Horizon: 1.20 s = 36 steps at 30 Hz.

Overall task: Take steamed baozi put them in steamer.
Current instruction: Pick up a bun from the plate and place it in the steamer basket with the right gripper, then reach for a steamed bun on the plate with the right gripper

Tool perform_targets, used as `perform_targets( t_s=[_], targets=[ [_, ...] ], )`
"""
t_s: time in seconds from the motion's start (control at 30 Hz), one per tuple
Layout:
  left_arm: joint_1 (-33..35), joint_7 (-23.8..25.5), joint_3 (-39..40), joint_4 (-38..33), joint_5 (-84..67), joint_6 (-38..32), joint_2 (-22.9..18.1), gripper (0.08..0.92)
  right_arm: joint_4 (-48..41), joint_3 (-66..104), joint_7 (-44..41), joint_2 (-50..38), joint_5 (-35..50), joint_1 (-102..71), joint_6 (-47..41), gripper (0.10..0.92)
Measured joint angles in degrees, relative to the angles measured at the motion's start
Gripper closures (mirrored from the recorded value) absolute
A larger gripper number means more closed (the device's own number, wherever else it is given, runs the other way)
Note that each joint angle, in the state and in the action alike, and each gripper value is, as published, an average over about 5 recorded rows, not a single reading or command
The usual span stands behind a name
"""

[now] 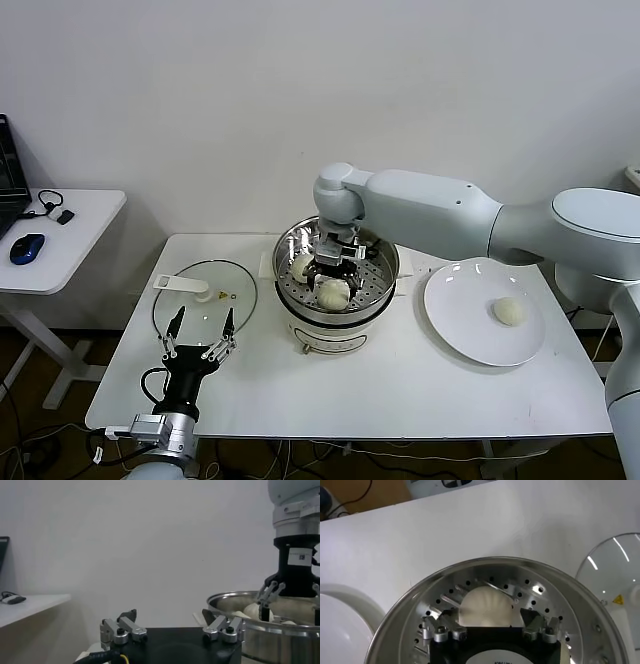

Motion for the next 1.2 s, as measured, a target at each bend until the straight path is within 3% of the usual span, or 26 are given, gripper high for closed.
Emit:
perform_targets(
  t_s=[0.73, 1.2],
  targets=[
    [-0.02, -0.03, 0.03, -0.79, 0.1, 0.14, 0.01, 0.177, -2.83, 1.86, -1.22, -5.07, 3.65, 4.83, 0.51, 0.203],
    [-0.29, 0.24, 0.95, -0.98, 0.36, 0.24, 0.19, 0.177, -5.07, -2.37, -1.82, -16.83, 13.42, 10.79, -10.05, 0.203]
  ],
)
